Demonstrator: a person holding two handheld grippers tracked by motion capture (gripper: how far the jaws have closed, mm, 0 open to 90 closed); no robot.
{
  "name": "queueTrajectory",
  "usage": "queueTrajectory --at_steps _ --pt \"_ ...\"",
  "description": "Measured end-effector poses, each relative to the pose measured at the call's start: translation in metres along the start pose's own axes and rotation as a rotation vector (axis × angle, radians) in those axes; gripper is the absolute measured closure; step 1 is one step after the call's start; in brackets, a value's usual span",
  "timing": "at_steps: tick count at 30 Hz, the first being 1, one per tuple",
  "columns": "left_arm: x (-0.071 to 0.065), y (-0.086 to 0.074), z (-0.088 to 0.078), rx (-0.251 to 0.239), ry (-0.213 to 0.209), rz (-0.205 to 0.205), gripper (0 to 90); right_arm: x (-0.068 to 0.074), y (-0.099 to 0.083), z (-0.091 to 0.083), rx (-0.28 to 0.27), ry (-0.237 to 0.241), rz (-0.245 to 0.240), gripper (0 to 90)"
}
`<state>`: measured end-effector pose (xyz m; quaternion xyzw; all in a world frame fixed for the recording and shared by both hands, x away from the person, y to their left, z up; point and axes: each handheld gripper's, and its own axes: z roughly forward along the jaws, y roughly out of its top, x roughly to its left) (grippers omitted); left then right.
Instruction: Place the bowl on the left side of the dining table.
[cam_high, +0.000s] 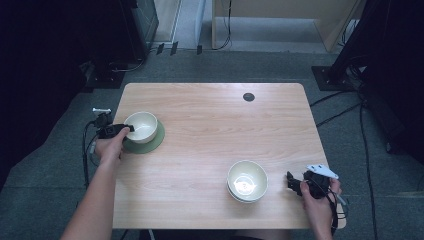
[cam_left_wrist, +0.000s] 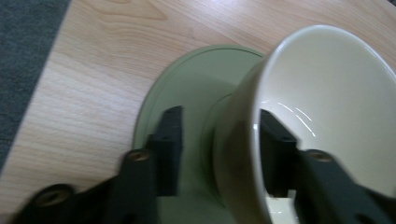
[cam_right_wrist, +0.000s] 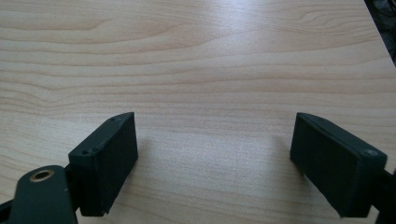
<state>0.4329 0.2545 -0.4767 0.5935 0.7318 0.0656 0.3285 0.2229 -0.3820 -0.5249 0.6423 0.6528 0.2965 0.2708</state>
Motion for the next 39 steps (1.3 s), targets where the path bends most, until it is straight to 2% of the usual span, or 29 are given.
queueTrajectory --at_steps 2,5,6,7,8,9,11,12,15,18,24,26,28,39 --pt "0.002 0.001 -0.002 0.006 0.017 -0.010 39.5 0.000 0.000 0.000 0.000 0.000 0.000 14.8" --pt "0.004 0.001 -0.003 0.025 0.015 0.008 13.4 0.000 0.000 0.000 0.000 0.000 0.001 14.7" --pt "0.004 0.000 -0.004 0.020 0.009 0.017 8.5 0.000 0.000 0.000 0.000 0.000 0.001 14.7" --pt "0.004 -0.001 -0.006 0.006 -0.007 0.033 7.6 0.000 0.000 0.000 0.000 0.000 0.001 14.7" --pt "0.003 -0.001 -0.007 0.001 -0.008 0.039 1.5 0.000 0.000 0.000 0.000 0.000 0.001 14.7" --pt "0.002 -0.003 -0.009 -0.011 -0.001 0.061 0.0 0.000 0.000 0.000 0.000 0.000 0.001 14.7" --pt "0.000 -0.006 -0.014 -0.052 -0.001 0.076 0.0 0.000 0.000 0.000 0.000 -0.001 0.001 14.6" --pt "0.000 -0.007 -0.016 -0.072 0.012 0.085 0.0 0.000 0.000 0.000 0.001 -0.001 0.001 14.6" --pt "0.000 -0.010 -0.022 -0.120 0.008 0.086 0.0 0.000 0.000 0.000 0.001 -0.001 0.002 14.5" --pt "0.001 -0.013 -0.027 -0.161 0.024 0.100 0.0 0.000 0.000 0.000 0.001 -0.001 0.002 14.3" --pt "0.008 -0.022 -0.037 -0.211 -0.001 0.090 0.0 0.000 0.000 0.000 0.001 -0.001 0.002 14.3" --pt "0.011 -0.026 -0.040 -0.235 0.006 0.088 0.0 0.000 0.000 0.000 0.001 -0.001 0.002 14.3" --pt "0.014 -0.029 -0.043 -0.247 -0.010 0.084 0.0 0.000 0.000 0.000 0.001 -0.001 0.002 14.3" --pt "0.009 -0.053 -0.051 -0.299 -0.029 0.148 0.0 0.000 0.000 0.000 0.001 -0.002 0.002 14.3"
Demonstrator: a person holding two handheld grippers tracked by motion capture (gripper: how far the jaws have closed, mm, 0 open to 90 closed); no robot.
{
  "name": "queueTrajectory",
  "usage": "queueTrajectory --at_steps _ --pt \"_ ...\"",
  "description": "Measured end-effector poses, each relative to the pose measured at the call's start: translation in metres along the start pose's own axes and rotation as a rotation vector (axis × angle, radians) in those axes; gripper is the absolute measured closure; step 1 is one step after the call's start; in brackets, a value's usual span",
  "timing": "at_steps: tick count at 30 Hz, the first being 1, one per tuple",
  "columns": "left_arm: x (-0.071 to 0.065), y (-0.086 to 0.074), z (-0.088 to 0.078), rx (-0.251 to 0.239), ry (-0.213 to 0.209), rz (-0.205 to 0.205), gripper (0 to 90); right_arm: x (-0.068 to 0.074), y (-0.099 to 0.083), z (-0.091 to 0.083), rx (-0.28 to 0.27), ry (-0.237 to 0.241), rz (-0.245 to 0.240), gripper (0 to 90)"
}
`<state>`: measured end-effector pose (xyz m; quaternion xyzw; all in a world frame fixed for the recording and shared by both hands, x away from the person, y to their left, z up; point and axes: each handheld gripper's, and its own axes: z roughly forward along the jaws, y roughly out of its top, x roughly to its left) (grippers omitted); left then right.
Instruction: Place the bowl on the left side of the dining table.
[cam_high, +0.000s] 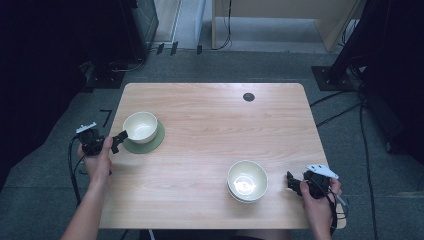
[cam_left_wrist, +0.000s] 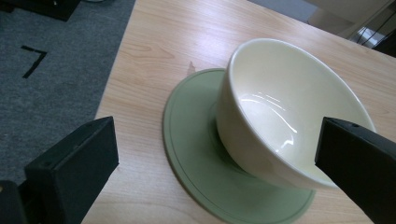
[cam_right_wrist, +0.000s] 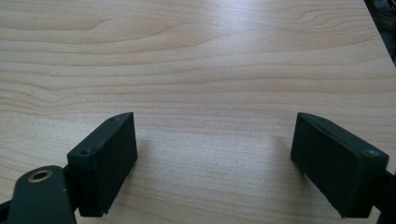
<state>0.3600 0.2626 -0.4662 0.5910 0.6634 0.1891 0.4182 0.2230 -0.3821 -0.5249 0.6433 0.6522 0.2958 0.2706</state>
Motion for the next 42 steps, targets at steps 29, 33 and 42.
queueTrajectory --at_steps 29,33,42 --pt "-0.039 -0.052 -0.036 -0.065 -0.030 0.151 0.0 0.000 0.000 0.000 0.001 0.000 0.000 14.3" --pt "-0.038 -0.060 -0.040 -0.072 -0.029 0.146 0.0 0.000 0.000 0.000 0.001 0.000 0.000 14.3" --pt "-0.038 -0.081 -0.044 -0.057 -0.001 0.197 0.0 0.000 0.000 0.000 0.001 0.000 0.000 14.3"
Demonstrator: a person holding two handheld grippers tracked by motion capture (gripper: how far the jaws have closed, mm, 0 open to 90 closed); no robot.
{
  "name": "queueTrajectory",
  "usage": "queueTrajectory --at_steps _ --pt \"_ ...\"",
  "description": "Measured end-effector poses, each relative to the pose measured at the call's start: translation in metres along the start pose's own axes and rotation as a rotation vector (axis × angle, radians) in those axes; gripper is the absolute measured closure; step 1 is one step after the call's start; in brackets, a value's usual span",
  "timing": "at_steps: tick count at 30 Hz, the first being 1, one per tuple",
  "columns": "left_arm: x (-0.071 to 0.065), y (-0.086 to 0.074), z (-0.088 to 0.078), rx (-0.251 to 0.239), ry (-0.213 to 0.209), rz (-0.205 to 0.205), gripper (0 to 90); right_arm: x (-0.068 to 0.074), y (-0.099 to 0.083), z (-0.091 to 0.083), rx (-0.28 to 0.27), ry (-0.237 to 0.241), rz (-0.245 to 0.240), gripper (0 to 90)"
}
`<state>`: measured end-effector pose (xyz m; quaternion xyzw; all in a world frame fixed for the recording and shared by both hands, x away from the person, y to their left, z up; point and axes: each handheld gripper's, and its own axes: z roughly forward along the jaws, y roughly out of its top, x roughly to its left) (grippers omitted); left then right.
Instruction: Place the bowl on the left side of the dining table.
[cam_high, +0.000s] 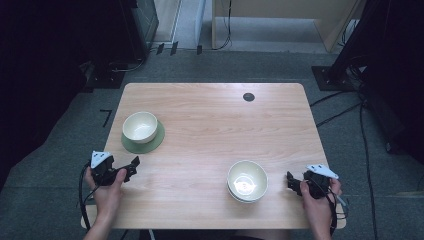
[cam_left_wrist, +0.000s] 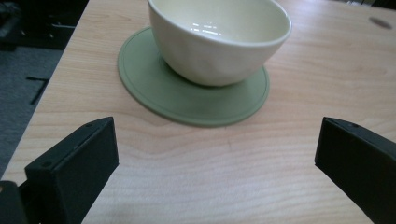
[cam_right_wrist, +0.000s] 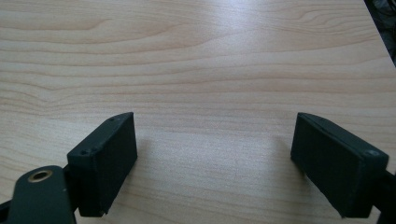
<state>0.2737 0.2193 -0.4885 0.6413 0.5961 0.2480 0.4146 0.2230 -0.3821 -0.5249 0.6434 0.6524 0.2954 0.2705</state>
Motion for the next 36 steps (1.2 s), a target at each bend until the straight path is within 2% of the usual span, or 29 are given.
queueTrajectory --at_steps 9,15,18,21,24,27,30,33,36 --pt "0.010 -0.013 -0.010 0.017 0.003 0.003 0.0 0.000 0.000 0.000 0.000 0.000 0.000 14.3" --pt "0.014 -0.024 -0.020 0.021 0.026 0.015 0.0 0.000 0.000 0.000 0.000 0.000 0.000 14.3" --pt "0.016 -0.027 -0.024 0.023 0.058 0.054 0.0 0.000 0.000 0.000 0.000 0.000 0.000 14.3" --pt "0.020 -0.030 -0.027 0.018 0.084 0.064 0.0 0.000 0.000 0.000 0.000 0.000 0.000 14.3" --pt "0.025 -0.032 -0.029 0.023 0.084 0.044 0.0 0.000 0.000 0.000 0.000 0.000 0.000 14.3" --pt "0.027 -0.034 -0.028 0.028 0.100 0.049 0.0 0.000 0.000 0.000 0.000 0.000 0.000 14.3" --pt "0.028 -0.035 -0.027 0.029 0.098 0.038 0.0 0.000 0.000 0.000 0.000 0.000 0.000 14.3" --pt "0.028 -0.036 -0.025 0.043 0.093 0.044 0.0 0.000 0.000 0.000 0.000 0.000 0.000 14.3" --pt "0.031 -0.036 -0.022 0.063 0.075 0.018 0.0 0.000 0.000 0.000 0.000 0.000 0.000 14.3"
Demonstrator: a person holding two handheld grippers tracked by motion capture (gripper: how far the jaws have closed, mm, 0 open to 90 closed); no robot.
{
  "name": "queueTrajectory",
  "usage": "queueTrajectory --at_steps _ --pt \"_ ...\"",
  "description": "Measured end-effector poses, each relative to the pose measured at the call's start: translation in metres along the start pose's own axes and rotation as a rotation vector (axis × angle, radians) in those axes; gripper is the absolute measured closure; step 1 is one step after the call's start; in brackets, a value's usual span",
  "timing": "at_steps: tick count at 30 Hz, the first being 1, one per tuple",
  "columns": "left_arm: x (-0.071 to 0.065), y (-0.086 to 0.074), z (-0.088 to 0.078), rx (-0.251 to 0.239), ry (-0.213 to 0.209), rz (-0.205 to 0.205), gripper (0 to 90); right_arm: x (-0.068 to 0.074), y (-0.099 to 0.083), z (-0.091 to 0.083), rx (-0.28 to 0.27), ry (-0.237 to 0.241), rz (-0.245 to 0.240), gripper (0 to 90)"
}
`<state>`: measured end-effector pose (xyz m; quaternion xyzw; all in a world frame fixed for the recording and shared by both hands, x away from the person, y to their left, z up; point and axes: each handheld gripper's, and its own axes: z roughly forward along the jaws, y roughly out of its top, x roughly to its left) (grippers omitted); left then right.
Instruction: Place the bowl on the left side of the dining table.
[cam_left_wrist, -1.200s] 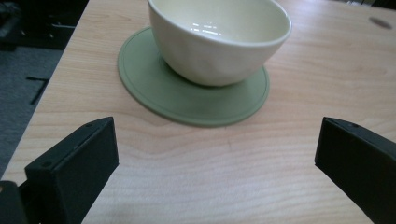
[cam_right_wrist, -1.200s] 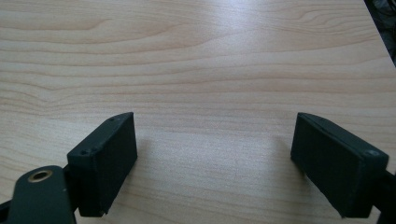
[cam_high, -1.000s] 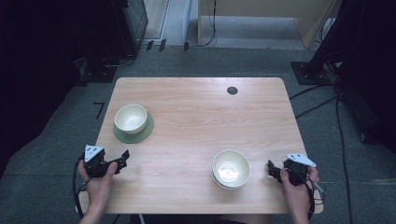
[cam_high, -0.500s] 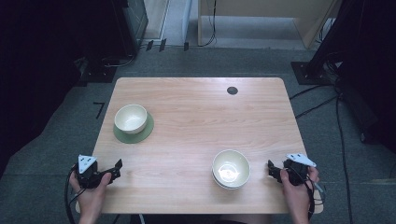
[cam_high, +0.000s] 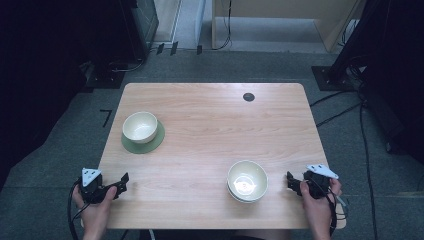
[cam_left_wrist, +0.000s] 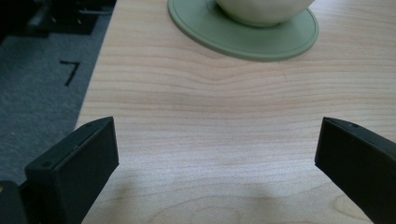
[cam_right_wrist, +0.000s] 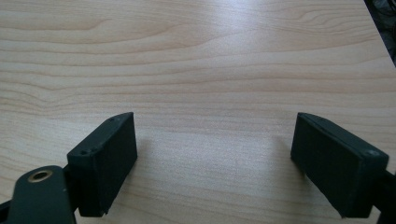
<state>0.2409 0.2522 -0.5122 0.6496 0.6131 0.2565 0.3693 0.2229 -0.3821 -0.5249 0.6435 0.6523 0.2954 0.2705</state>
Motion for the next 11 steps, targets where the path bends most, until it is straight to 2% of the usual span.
queueTrajectory --at_steps 3,8,11 --pt "-0.0001 0.0000 0.0011 0.002 0.014 0.002 0.0 0.0000 0.0000 0.0000 0.000 0.000 0.000 14.3" --pt "-0.0055 -0.0008 0.0030 0.010 0.036 0.047 0.0 0.0000 0.0000 0.0000 0.000 0.000 0.000 14.3" --pt "-0.0067 -0.0010 0.0036 0.012 0.041 0.054 0.0 0.0000 0.0000 0.0000 0.000 0.000 0.000 14.3"
